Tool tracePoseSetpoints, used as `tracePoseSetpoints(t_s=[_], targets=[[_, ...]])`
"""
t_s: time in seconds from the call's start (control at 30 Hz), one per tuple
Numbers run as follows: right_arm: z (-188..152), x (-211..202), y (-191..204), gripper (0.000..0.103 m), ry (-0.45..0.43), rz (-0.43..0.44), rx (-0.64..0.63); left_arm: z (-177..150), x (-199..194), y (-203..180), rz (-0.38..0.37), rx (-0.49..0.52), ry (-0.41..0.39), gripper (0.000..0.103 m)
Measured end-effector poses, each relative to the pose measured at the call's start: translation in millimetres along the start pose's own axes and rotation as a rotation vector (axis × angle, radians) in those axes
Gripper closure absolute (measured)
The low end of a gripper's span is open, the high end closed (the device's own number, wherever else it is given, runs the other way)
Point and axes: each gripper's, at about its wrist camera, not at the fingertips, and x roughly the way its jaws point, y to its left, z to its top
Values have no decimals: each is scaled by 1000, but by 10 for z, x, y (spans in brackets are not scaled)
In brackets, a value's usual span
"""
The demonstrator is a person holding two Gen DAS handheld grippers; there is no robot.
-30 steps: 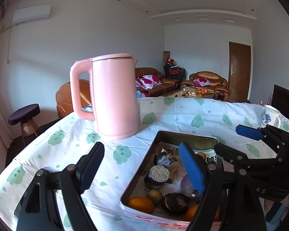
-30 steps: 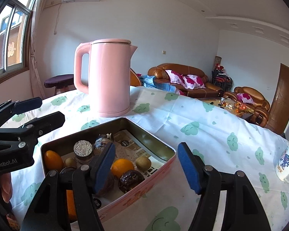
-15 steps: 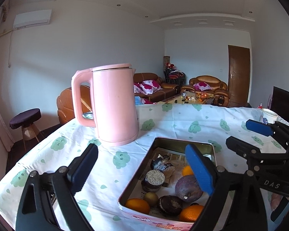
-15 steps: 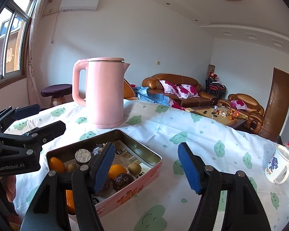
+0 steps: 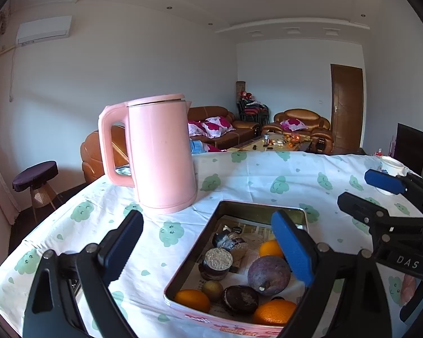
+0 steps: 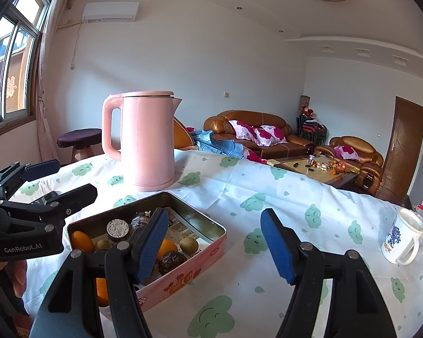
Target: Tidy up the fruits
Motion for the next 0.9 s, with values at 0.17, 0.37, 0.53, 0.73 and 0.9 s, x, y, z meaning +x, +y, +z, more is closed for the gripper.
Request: tracePoseSetpoints(t_s=[0.17, 0.37, 0.53, 0.73, 0.9], targets=[[6, -42, -25, 33, -10, -2, 2, 1, -3, -10, -1, 2, 0, 8], [-9, -90, -81, 33, -17, -11, 12, 13, -54, -67, -2, 17, -8, 5], [-6, -118, -141, 33, -25, -26, 18, 33, -67, -77, 0, 13, -15, 0], [-18, -159, -216, 33, -35, -49, 23, 52, -109, -100, -19, 14, -33, 0], [-32, -181, -269, 33, -38, -60, 35, 66, -140, -170, -16, 26, -51, 0]])
